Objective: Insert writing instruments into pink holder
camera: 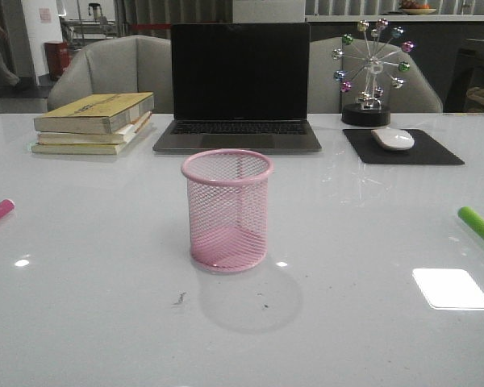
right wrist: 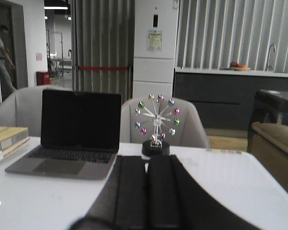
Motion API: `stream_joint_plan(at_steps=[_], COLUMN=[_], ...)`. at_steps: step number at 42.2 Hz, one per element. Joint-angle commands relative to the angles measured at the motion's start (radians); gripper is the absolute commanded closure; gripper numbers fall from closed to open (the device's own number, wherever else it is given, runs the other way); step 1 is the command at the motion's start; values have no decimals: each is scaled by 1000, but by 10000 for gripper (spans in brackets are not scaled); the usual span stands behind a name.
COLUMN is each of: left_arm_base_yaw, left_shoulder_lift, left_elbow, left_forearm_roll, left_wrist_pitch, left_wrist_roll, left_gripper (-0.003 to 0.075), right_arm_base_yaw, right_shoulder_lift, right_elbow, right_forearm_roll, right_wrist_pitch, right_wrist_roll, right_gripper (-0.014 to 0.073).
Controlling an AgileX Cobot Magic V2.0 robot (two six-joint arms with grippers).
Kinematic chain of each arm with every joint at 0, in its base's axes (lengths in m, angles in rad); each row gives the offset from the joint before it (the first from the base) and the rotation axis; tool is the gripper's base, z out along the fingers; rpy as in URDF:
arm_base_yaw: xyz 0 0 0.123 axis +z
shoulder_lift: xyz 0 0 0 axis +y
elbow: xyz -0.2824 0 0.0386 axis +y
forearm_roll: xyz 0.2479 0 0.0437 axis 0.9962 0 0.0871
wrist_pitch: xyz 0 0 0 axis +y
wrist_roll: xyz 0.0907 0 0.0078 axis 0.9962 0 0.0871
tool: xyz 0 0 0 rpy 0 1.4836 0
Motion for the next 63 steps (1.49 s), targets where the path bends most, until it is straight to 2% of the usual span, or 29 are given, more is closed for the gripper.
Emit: stream_joint_plan(at_steps=[1, 6, 12, 25, 36, 39, 41, 44, 47, 50, 54, 63], left_arm_base_yaw=[-7, -7, -7, -7, -7, -7, -7, -9, -31, -74, -148, -295], left_shoulder_lift=[79, 187, 308, 473, 578, 608, 619, 631, 640, 652, 668, 672], left_elbow=[-186, -335, -435, -389, -329, -329, -329, -329, -329, -329, -329, -329], left_forearm_roll=[-13, -13, -15, -21, -56, -56, -58, -73, -138, -205, -240, -236], left_wrist_pitch=[28, 156, 339, 542, 553, 556, 549, 548, 548, 547, 543, 543], left_wrist_roll=[-8, -8, -8, -8, -8, -2, 16, 32, 69, 152, 201, 201], left_gripper=[629, 629, 629, 629, 624, 545, 442, 278, 172, 150, 155, 198], right_arm_base_yaw=[-4, -4, -4, -4, -4, -4, -4, -4, -4, -4, -4, -4], right_shoulder_lift=[72, 163, 274, 496, 668, 719, 744, 779, 822, 871, 953, 1208], right_elbow=[-162, -282, -356, -357, -357, -357, -357, -357, -359, -362, -396, -550], right_forearm_roll=[3, 3, 3, 3, 3, 3, 3, 3, 3, 4, 5, 6], right_wrist_pitch=[12, 118, 244, 503, 561, 570, 570, 558, 538, 509, 491, 502], right_wrist_roll=[-9, -9, -9, -9, -9, -9, -9, -9, -9, -9, 9, 9], right_gripper=[536, 536, 536, 536, 536, 512, 456, 310, 176, 109, 106, 106])
